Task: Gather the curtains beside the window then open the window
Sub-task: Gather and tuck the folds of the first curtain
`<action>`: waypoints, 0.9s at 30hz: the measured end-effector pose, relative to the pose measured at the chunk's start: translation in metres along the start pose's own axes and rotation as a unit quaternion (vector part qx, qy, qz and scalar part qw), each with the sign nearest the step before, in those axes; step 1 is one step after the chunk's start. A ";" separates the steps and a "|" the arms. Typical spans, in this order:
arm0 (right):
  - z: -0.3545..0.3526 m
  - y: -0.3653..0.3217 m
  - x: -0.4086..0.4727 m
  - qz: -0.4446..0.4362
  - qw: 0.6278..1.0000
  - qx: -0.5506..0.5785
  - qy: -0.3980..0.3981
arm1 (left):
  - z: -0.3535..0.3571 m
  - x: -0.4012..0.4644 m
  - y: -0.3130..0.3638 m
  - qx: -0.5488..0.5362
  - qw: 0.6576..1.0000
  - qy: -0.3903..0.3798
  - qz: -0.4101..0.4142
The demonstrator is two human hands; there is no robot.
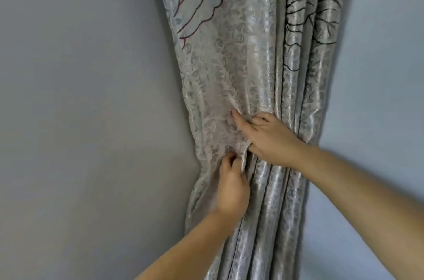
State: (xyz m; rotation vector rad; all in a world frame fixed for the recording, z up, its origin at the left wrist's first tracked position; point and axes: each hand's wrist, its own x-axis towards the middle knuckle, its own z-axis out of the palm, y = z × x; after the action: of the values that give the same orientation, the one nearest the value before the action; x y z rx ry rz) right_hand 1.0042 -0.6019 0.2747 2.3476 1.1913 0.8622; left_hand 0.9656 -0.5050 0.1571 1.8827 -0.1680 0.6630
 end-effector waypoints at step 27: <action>-0.013 -0.201 -0.021 -0.139 0.932 0.224 0.249 | -0.102 -0.171 -0.041 0.078 0.975 0.192 -0.078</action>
State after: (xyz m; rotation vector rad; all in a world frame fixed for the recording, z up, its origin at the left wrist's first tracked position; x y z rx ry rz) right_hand 0.8670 -0.5029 0.1625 2.2559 2.0640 1.2305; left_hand 0.8020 -0.4294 0.0623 1.8521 0.2851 0.9381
